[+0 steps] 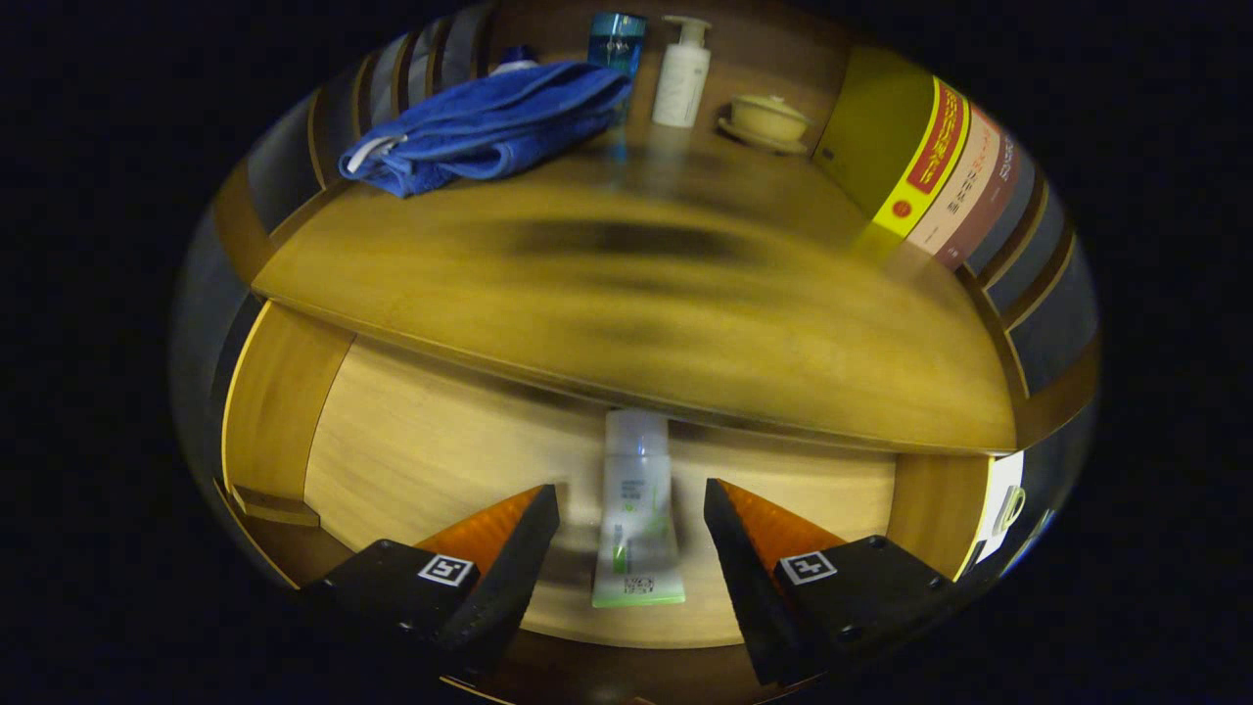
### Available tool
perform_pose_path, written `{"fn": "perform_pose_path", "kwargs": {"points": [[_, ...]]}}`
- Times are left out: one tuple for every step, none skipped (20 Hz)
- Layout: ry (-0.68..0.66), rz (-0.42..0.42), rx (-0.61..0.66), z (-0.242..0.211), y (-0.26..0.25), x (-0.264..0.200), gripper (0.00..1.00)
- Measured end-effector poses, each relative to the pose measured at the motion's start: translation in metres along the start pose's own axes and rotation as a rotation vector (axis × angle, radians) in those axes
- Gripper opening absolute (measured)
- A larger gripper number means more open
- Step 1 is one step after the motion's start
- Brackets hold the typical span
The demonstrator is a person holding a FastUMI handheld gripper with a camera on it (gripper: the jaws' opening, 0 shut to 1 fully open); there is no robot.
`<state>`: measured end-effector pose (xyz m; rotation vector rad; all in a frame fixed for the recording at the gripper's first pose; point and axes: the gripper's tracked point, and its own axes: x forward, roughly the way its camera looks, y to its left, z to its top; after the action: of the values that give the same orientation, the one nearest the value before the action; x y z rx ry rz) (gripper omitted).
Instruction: Pull open the drawer, take out the items inside it, and place them on the countertop above the cabinet.
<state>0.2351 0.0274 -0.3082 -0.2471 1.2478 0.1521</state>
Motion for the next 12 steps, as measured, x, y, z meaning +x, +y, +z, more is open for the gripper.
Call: {"fn": "perform_pose_path", "kwargs": {"points": [[0.023, 0.008, -0.002, -0.003, 0.001, 0.002, 0.98], [0.055, 0.02, 0.0, -0.006, 0.004, 0.004, 0.98], [0.087, 0.027, 0.011, -0.008, 0.005, 0.008, 0.98], [0.115, 0.032, 0.028, -0.01, 0.004, 0.01, 0.98], [0.133, 0.039, 0.045, -0.009, 0.005, 0.011, 0.98], [0.142, 0.042, 0.055, -0.007, 0.005, 0.011, 0.98], [0.15, 0.039, 0.061, -0.005, 0.003, 0.01, 0.98], [0.158, 0.037, 0.063, -0.003, 0.002, 0.01, 0.97], [0.166, 0.037, 0.063, 0.0, 0.002, 0.008, 0.96], [0.176, 0.037, 0.061, 0.002, 0.002, 0.007, 0.95], [0.187, 0.039, 0.058, 0.005, 0.003, 0.004, 0.94], [0.198, 0.039, 0.058, 0.007, 0.003, 0.002, 0.92]]}}
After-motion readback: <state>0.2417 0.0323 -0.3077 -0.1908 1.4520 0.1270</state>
